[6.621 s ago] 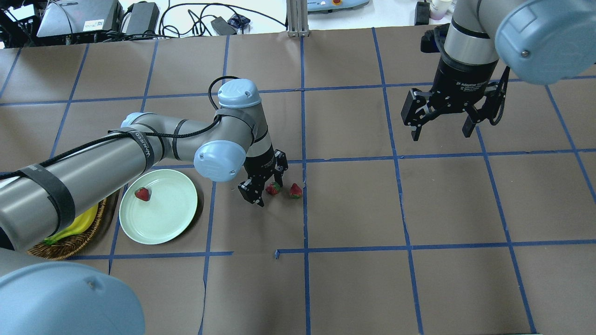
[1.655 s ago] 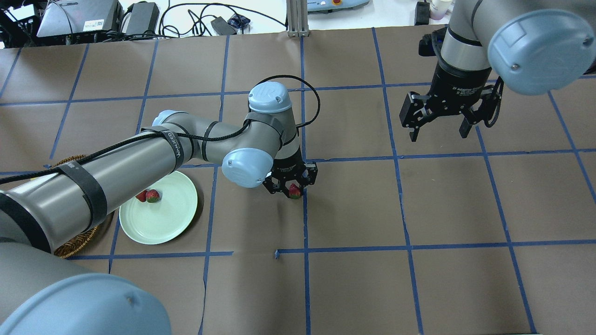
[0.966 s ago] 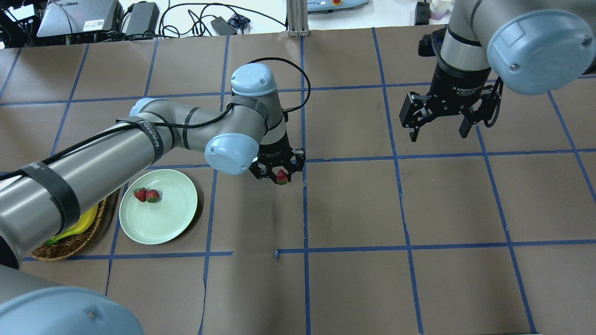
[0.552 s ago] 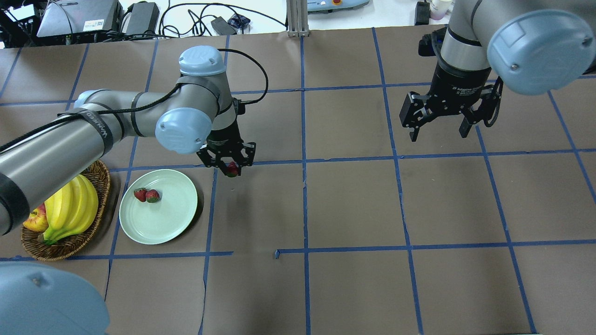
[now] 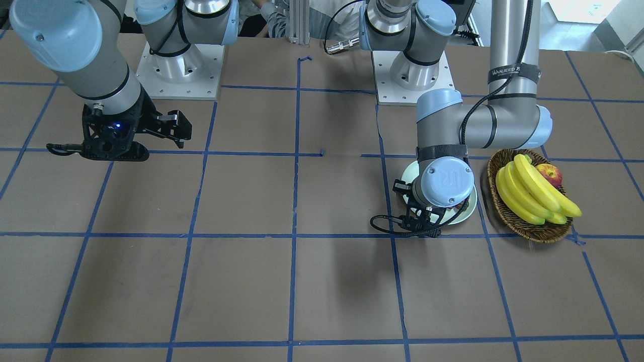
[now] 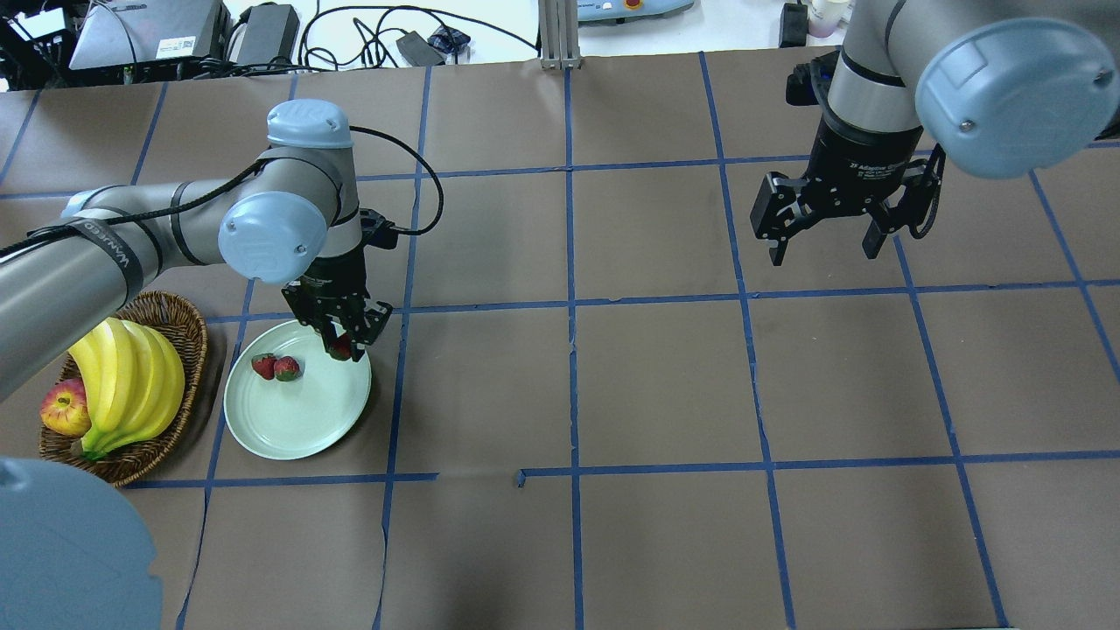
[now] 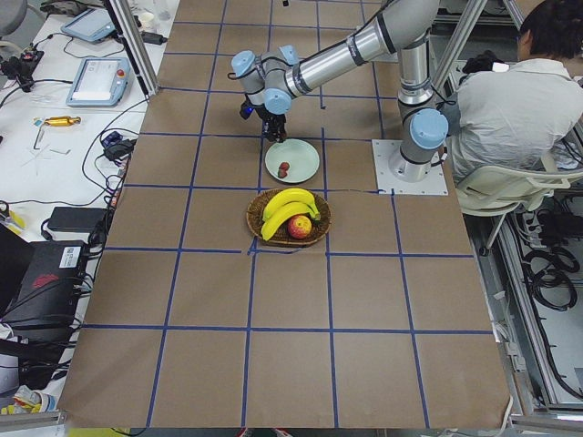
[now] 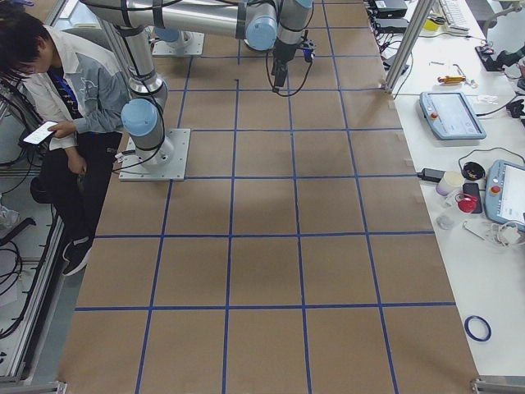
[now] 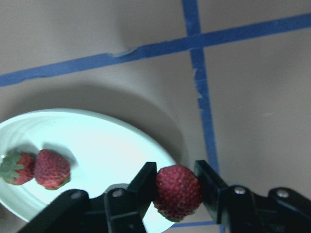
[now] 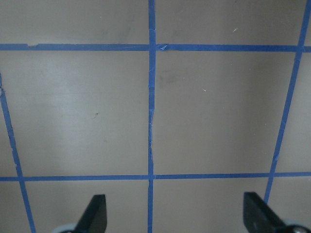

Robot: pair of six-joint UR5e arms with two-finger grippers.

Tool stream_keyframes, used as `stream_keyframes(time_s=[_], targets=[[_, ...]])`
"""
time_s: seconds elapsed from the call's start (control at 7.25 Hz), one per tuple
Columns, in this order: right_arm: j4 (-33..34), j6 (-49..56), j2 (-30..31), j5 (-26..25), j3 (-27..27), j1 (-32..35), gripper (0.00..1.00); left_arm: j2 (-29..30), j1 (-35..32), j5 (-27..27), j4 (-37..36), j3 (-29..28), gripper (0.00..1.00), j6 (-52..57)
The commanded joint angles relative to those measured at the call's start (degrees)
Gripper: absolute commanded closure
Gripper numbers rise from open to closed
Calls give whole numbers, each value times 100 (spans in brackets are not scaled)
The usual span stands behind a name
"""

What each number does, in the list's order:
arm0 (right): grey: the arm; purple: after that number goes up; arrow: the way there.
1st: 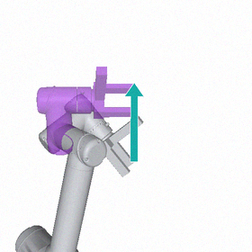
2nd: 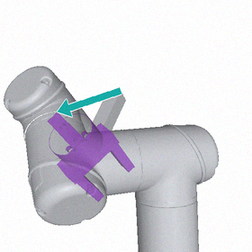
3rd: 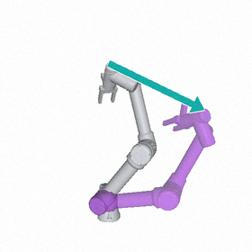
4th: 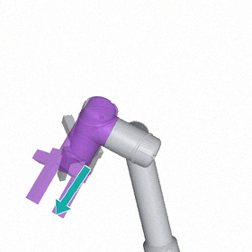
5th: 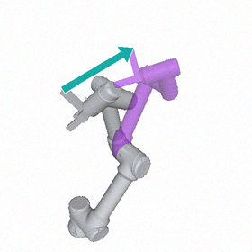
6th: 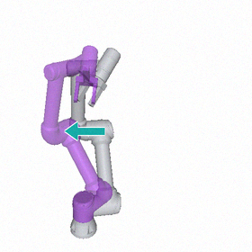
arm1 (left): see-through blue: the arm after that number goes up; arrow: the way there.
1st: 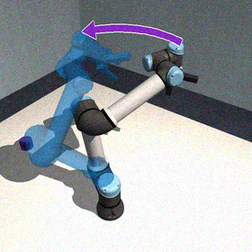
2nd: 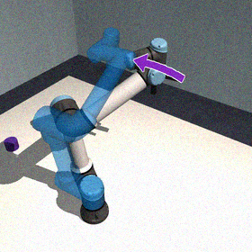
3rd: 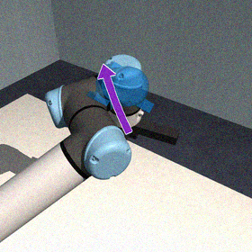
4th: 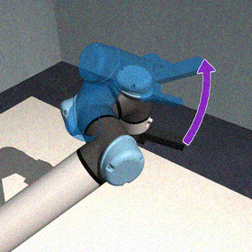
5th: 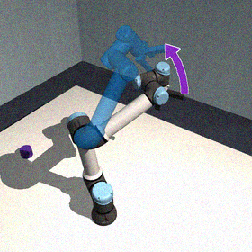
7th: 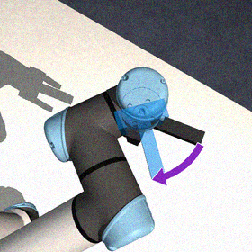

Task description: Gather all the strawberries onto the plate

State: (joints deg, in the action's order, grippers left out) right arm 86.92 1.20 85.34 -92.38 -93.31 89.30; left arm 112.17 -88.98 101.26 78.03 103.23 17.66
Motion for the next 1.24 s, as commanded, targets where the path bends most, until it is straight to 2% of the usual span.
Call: stream_keyframes(time_s=[0.0,0.28,0.69,0.83,1.1], targets=[[0,-24,0,0,-3,0,0,6,29,96,-16,92,0,176],[0,-41,9,18,15,0,0,-55,29,52,-103,-21,0,45],[0,-24,18,53,6,0,0,-493,-233,60,-349,-565,0,-1523],[-17,-24,26,79,49,0,0,-669,-252,-26,-350,-776,0,-1660],[-26,-241,105,132,347,44,0,-1195,-278,-211,366,-1128,0,-1574]])
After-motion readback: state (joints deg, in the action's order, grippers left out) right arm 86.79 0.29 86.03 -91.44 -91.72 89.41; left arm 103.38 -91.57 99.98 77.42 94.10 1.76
